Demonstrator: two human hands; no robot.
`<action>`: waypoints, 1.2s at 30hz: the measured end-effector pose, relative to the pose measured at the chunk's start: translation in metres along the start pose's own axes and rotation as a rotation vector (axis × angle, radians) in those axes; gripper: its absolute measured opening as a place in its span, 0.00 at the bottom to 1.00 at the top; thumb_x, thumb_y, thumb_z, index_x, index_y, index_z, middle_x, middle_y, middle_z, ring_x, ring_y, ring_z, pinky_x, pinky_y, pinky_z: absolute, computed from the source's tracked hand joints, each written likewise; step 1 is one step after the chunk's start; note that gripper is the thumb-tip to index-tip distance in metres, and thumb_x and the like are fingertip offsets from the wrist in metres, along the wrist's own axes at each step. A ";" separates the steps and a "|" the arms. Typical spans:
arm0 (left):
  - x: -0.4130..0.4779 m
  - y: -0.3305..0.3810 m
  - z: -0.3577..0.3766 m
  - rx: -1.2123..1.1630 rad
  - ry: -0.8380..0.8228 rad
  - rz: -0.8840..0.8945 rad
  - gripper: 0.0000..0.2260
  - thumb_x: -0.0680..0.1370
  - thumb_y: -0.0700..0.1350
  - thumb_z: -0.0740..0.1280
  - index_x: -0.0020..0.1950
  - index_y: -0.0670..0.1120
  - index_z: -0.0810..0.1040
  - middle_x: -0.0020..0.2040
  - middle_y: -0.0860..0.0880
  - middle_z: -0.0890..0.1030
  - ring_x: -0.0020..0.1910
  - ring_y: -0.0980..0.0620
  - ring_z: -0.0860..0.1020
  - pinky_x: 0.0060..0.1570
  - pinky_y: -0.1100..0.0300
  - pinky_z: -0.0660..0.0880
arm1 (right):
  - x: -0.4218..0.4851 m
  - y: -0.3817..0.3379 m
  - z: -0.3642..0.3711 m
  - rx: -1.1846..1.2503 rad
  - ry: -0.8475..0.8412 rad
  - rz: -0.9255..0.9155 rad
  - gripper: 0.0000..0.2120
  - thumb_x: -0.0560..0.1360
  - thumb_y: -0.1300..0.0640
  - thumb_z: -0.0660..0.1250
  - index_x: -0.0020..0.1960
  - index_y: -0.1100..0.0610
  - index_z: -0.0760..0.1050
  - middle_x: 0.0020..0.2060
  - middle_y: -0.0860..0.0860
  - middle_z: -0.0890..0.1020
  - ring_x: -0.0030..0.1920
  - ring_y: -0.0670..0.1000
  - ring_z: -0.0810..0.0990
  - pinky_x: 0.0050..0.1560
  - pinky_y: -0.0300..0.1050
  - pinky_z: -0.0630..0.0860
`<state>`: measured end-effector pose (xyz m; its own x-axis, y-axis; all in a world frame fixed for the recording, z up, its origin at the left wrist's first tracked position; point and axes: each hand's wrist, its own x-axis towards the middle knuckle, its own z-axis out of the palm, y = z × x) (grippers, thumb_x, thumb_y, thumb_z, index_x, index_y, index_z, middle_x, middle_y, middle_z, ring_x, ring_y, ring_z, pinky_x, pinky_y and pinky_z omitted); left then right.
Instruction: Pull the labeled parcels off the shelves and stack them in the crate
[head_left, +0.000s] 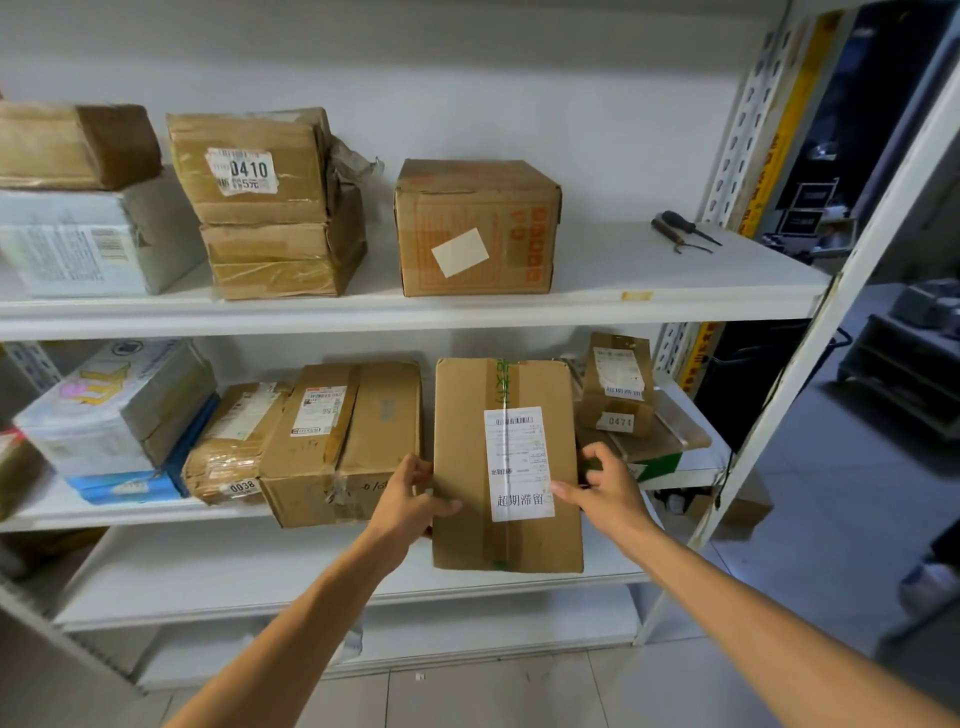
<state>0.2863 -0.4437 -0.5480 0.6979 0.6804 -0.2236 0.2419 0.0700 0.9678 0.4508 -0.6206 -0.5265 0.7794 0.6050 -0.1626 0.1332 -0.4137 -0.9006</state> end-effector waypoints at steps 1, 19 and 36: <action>0.001 0.000 0.000 0.003 -0.003 0.009 0.17 0.72 0.33 0.72 0.52 0.46 0.68 0.58 0.44 0.75 0.55 0.41 0.76 0.41 0.51 0.77 | 0.000 -0.002 0.000 0.016 -0.001 0.002 0.27 0.71 0.63 0.74 0.67 0.56 0.68 0.59 0.58 0.80 0.58 0.56 0.80 0.59 0.52 0.77; 0.020 0.006 0.001 0.047 -0.037 0.061 0.19 0.73 0.33 0.72 0.59 0.45 0.70 0.57 0.49 0.76 0.57 0.44 0.76 0.47 0.52 0.80 | 0.006 -0.003 -0.003 0.006 -0.048 -0.027 0.43 0.71 0.70 0.73 0.77 0.48 0.57 0.66 0.47 0.72 0.63 0.46 0.70 0.64 0.46 0.70; -0.011 0.006 0.078 0.257 -0.775 0.199 0.14 0.73 0.28 0.69 0.53 0.41 0.72 0.50 0.51 0.77 0.48 0.50 0.79 0.43 0.54 0.78 | -0.187 0.046 0.010 0.101 0.693 0.240 0.41 0.64 0.70 0.76 0.69 0.42 0.67 0.58 0.50 0.81 0.61 0.55 0.78 0.58 0.54 0.79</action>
<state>0.3329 -0.5077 -0.5485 0.9866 -0.0379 -0.1590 0.1462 -0.2303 0.9621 0.3050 -0.7459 -0.5421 0.9922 -0.0761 -0.0985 -0.1208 -0.3961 -0.9102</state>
